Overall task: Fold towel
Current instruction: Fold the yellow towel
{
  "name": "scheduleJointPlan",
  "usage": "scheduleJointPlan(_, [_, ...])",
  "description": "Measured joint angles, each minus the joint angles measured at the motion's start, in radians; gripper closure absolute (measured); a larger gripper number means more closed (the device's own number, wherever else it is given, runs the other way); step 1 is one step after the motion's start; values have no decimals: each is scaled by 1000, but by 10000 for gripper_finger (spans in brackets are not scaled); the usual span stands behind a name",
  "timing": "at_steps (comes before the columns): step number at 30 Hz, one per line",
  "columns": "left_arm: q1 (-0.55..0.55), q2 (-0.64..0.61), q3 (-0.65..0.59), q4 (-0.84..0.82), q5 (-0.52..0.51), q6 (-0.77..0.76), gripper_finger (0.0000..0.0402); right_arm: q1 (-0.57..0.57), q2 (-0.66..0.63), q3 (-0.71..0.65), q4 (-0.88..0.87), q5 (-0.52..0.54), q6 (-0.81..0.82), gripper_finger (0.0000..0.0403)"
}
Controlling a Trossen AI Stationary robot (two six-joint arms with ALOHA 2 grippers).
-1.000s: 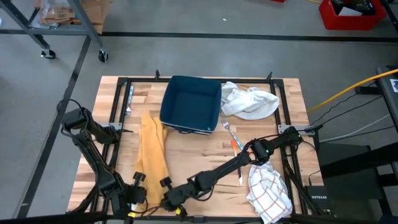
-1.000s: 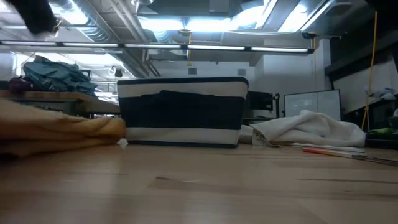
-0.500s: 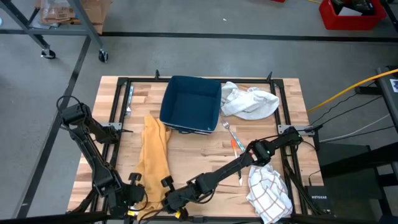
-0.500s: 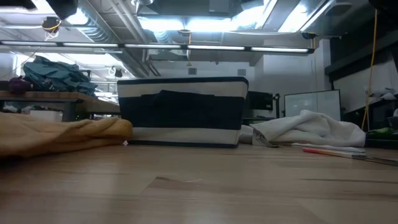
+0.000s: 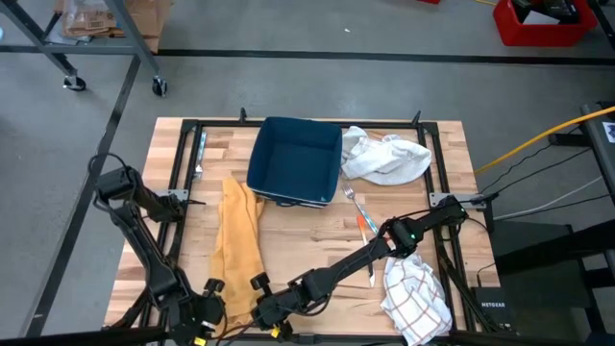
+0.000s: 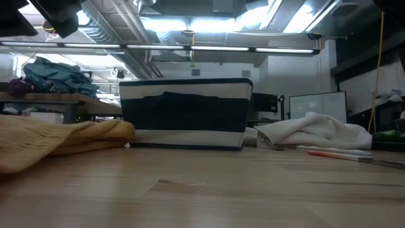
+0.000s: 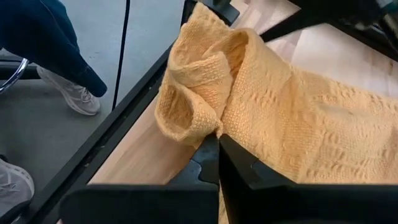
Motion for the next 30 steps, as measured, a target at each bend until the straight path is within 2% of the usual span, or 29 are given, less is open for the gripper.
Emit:
scheduleJointPlan(9, [-29, 62, 0, 140, 15, 3, 203, -2, 2, 0, -1, 0, 2, 399])
scheduleJointPlan(17, [-38, 129, 0, 137, -1, 76, 203, -1, 2, 0, 2, 0, 2, 398])
scheduleJointPlan(27, [-26, 190, 5, 129, -72, 52, 204, 0, 2, 0, 1, -1, 4, 398])
scheduleJointPlan(30, [-26, 193, 6, 111, -86, 10, 219, 0, 2, 0, 1, -1, 35, 398])
